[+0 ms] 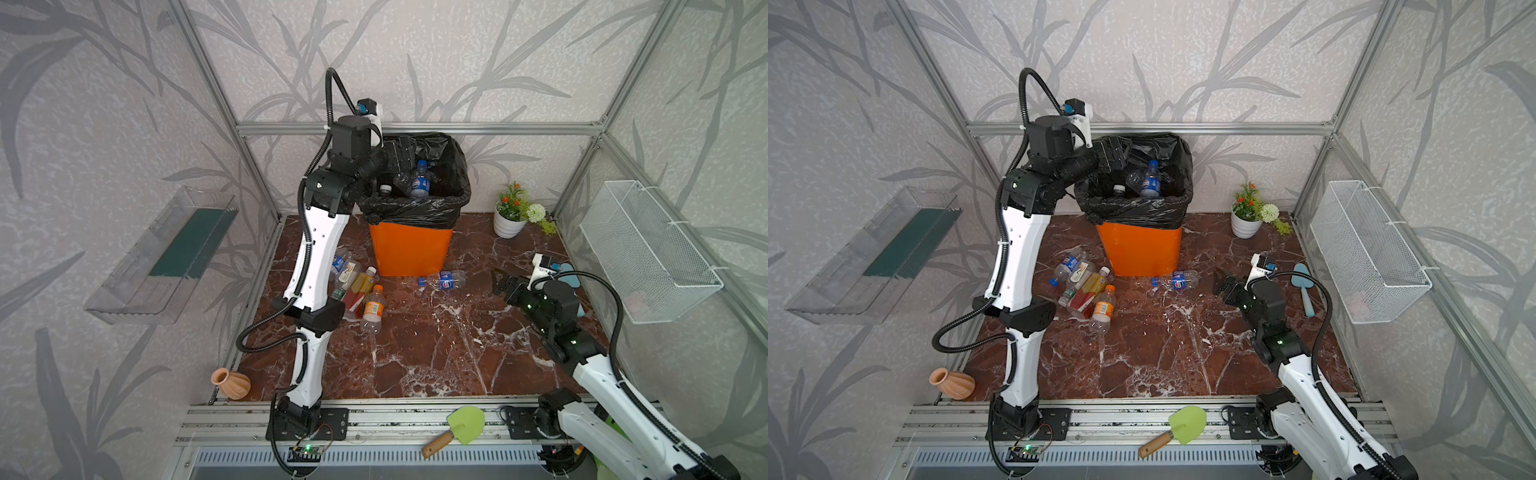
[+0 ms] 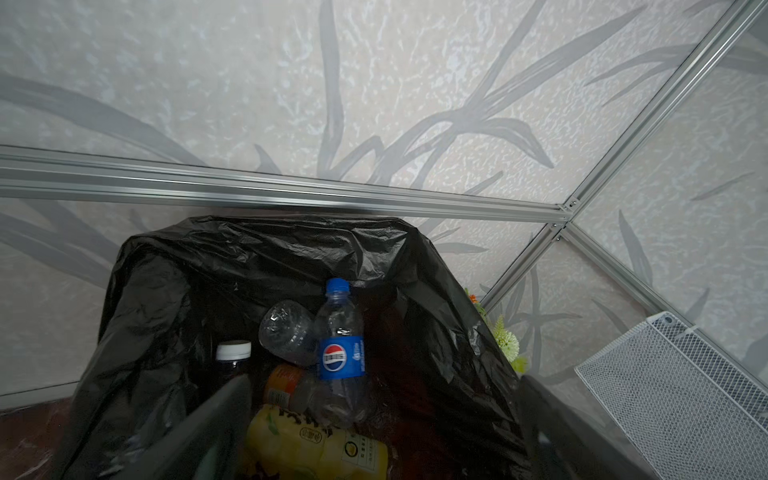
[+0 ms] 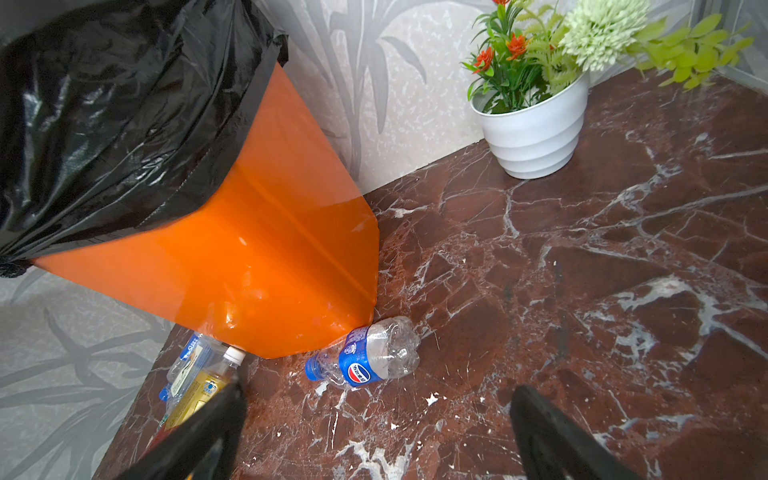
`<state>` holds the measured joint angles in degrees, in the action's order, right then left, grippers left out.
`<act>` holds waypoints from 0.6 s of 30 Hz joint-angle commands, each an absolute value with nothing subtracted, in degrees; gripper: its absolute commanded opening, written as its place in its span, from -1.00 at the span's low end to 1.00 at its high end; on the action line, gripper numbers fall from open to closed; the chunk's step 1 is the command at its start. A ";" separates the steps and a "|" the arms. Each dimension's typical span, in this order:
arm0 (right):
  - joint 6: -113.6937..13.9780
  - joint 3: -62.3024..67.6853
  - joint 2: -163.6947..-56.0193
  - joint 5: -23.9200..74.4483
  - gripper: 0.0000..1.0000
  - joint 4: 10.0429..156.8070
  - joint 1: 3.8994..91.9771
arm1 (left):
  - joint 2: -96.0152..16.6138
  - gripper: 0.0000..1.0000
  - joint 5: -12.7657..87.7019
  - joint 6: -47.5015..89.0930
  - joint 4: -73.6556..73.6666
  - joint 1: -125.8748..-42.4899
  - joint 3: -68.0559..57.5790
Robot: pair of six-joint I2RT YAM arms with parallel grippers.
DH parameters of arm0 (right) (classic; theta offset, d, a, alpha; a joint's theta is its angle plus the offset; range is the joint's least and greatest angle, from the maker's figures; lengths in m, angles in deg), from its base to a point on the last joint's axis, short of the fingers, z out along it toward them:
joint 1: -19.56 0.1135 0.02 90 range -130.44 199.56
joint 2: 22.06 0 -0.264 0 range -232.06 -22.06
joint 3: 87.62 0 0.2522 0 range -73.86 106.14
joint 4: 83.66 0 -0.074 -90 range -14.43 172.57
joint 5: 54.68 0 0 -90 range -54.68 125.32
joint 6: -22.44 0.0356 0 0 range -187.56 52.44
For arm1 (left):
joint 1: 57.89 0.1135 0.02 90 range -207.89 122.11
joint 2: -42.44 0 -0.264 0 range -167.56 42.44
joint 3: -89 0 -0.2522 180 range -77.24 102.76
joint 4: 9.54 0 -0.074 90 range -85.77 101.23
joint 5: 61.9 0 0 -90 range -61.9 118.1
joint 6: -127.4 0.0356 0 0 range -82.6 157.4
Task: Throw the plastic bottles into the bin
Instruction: 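Lift the Pepsi bottle over the bin and release it with the left gripper, then lower the left gripper to the pile and grasp the orange-capped bottle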
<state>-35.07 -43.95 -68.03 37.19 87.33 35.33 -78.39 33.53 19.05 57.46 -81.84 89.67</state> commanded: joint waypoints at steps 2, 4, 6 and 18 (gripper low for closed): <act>-34.85 -44.15 -68.94 36.66 0.98 86.94 34.99 | -59.98 0.98 30.76 23.59 48.76 -84.21 65.79; -33.88 -44.50 -70.05 36.22 0.98 87.78 34.98 | -47.77 0.98 30.07 24.13 32.93 -85.48 42.54; -33.21 -44.76 -71.37 35.12 0.98 89.01 34.95 | -37.79 0.99 27.94 22.91 19.42 -85.94 23.56; -26.67 -42.24 -85.97 27.53 0.98 95.53 35.46 | -17.79 0.93 14.85 14.75 33.82 -86.02 -16.20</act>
<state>-29.91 -43.82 -85.10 29.27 91.00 35.24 -18.31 18.58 18.49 27.58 -85.95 -12.27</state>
